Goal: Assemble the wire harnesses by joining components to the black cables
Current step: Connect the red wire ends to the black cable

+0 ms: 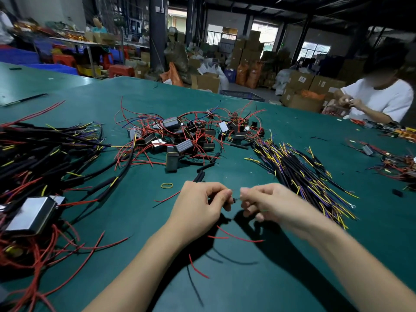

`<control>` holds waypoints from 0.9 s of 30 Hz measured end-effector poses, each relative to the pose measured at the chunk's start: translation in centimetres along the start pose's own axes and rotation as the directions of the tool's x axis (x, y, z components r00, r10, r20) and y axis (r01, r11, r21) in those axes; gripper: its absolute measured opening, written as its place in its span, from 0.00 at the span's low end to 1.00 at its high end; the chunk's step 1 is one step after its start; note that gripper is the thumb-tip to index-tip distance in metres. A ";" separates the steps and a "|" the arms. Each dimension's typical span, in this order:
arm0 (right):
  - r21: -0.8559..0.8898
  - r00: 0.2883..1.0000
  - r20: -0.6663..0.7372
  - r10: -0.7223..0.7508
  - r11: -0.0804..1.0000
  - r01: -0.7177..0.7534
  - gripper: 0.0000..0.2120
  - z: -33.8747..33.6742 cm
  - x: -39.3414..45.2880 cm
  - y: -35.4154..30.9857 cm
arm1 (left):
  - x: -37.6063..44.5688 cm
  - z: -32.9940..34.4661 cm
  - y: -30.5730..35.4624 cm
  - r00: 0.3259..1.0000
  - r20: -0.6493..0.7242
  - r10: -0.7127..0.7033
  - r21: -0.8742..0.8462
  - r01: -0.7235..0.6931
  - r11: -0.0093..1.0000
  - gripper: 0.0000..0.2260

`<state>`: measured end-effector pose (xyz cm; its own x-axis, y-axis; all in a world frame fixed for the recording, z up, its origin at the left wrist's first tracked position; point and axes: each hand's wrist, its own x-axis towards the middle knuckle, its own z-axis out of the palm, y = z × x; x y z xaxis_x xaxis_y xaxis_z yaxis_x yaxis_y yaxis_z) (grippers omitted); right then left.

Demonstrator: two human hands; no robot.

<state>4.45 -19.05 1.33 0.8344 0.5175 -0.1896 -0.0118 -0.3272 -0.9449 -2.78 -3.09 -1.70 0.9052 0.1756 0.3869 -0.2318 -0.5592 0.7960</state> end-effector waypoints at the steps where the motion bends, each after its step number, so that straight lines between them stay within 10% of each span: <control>1: -0.050 1.000 -0.012 -0.006 0.999 0.005 0.11 -1.1 0.4 -0.7 | -0.1 0.2 -0.1 1.000 0.002 0.005 0.029 -0.005 1.000 0.14; 5: -0.360 0.952 -0.127 -0.280 0.907 0.218 0.07 -2.6 4.2 -4.4 | -0.3 0.6 -0.2 1.000 -0.009 0.026 0.181 -0.024 0.983 0.15; 10: -0.778 0.848 0.377 -0.373 0.370 0.508 0.06 2.6 9.4 -6.3 | -0.1 0.6 -0.6 1.000 -0.008 0.010 0.183 -0.008 0.983 0.11; 14: -0.801 0.805 0.528 -0.269 0.157 0.578 0.08 4.6 11.1 -6.3 | 0.0 0.4 -0.8 0.999 -0.002 0.033 0.139 -0.033 0.990 0.10; 23: -0.837 0.827 0.547 -0.130 -0.063 0.544 0.05 5.0 11.8 -6.5 | 0.9 -2.3 -0.3 0.980 0.134 -0.144 -0.494 0.192 0.848 0.11; 27: -0.849 0.864 0.484 -0.137 0.164 0.502 0.06 4.2 11.8 -7.1 | 1.6 -4.0 -0.5 0.967 0.154 -0.201 -0.572 0.253 0.780 0.12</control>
<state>12.04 -7.30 4.64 0.4558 0.8749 -0.1638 0.8848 -0.4654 -0.0234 -2.62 0.76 0.38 0.9773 0.1571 0.1425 -0.1551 0.0715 0.9853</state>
